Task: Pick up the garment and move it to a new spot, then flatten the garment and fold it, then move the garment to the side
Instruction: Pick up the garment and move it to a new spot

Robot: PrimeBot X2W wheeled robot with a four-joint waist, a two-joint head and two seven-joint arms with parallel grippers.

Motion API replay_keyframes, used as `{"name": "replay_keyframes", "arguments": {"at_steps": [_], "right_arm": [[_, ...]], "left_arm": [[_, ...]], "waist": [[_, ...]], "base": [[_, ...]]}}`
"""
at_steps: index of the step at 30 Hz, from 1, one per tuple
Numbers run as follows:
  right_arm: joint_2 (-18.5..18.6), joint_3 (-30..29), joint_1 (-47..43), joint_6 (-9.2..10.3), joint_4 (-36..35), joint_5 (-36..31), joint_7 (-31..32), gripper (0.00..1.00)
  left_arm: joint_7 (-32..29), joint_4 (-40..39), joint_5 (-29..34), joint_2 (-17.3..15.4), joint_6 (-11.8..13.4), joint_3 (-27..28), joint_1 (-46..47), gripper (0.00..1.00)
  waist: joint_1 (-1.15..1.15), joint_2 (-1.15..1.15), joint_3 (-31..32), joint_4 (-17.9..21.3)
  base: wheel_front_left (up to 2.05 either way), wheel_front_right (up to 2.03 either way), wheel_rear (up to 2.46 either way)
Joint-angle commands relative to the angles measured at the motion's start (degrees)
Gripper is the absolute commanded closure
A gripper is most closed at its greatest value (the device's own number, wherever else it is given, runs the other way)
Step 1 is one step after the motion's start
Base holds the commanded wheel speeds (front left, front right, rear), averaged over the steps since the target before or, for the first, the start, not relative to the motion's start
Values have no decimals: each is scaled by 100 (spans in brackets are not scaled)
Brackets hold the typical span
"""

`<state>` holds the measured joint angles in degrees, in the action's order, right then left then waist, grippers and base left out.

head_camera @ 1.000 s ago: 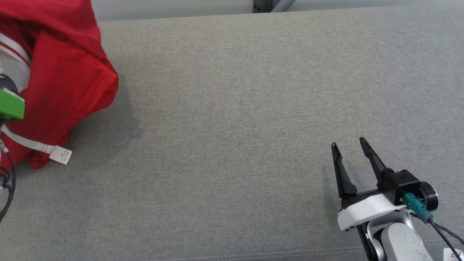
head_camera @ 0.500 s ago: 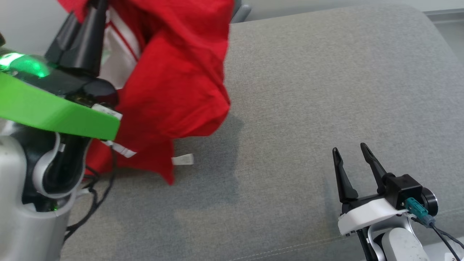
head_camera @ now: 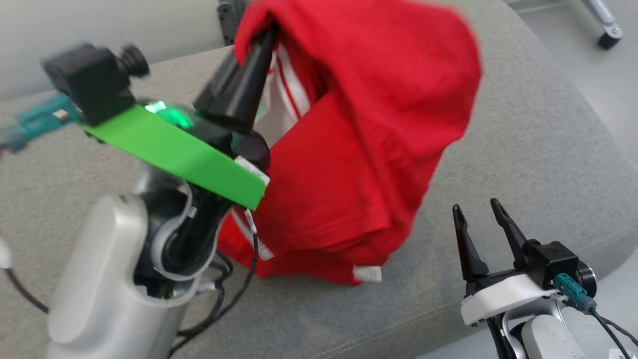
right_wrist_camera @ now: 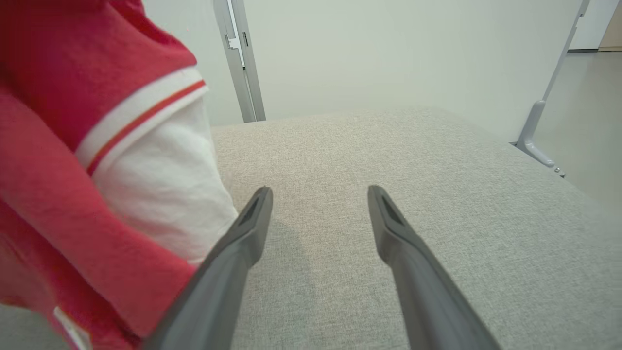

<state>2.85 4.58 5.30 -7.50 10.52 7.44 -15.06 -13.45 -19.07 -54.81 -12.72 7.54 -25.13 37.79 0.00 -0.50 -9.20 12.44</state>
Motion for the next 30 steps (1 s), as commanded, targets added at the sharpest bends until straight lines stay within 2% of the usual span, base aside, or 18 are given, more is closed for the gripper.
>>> {"name": "replay_keyframes", "arguments": {"at_steps": [1, 3, 5, 6, 9, 10, 13, 17, 22, 23, 25, 26, 28, 30], "right_arm": [[6, 2, 12, 2, -16, 53, -18, 0], [8, -15, 25, 2, -16, 75, -18, 0], [8, -54, 2, 2, 2, 85, -18, 0], [5, -69, -8, 2, 2, 106, -18, 0], [4, 3, -14, 2, 59, 98, -18, 0], [12, 12, 0, 3, 73, 98, -18, 0], [8, 36, 23, 3, 101, 103, -18, 0], [10, 52, 64, 3, 134, 102, -18, 0], [10, 1, 0, 3, 151, 18, -18, 0], [10, -13, -16, 3, 153, 2, -18, 0], [9, -35, -56, 3, 149, -9, -18, 0], [10, -44, -70, 3, 141, -17, -18, 0], [10, -57, -81, 3, 131, -33, -18, 0], [9, -95, -129, 3, 106, -53, -18, 0]], "left_arm": [[121, 231, -150, 69, -49, 8, -282, 100], [283, 616, -210, 115, -184, -29, -570, 100], [471, 1211, 167, -109, -318, -198, -827, 100], [602, 1518, 248, -103, -365, -299, -963, 100], [955, 2487, 463, 15, -578, -542, -1217, 100], [1138, 3108, 501, 116, -744, -681, -1325, 100], [1382, 3944, 630, 258, -966, -857, -1311, 100], [1673, 4678, 728, 468, -1165, -993, -1141, 100], [1941, 5137, 650, 608, -1316, -1045, -979, 100], [1998, 5189, 651, 613, -1333, -1038, -942, 95], [2075, 5268, 723, 595, -1324, -1053, -910, 39], [2123, 5279, 850, 544, -1250, -1101, -881, 0], [2152, 5265, 988, 476, -1161, -1161, -860, 0], [2127, 5149, 1191, 382, -945, -1262, -863, 0]], "waist": [[0, 50, -147, 258], [0, 50, -212, 342], [0, 50, -245, 392], [0, 50, -266, 414], [0, 50, -320, 462], [0, 50, -334, 462], [0, 50, -340, 453], [0, 50, -303, 409], [0, 50, -199, 279], [0, 50, -171, 255], [0, 50, -102, 214], [0, 50, -66, 199], [0, 50, -30, 186], [0, 50, 43, 160]], "base": [[0, 0, 0], [0, 0, 0], [0, 0, 0], [0, 0, 0], [0, 0, 0], [0, 0, 0], [0, 0, 0], [0, 0, 0], [0, 0, 0], [0, 0, 0], [0, 0, 0], [0, 0, 0], [0, 0, 0], [0, 0, 0]]}}
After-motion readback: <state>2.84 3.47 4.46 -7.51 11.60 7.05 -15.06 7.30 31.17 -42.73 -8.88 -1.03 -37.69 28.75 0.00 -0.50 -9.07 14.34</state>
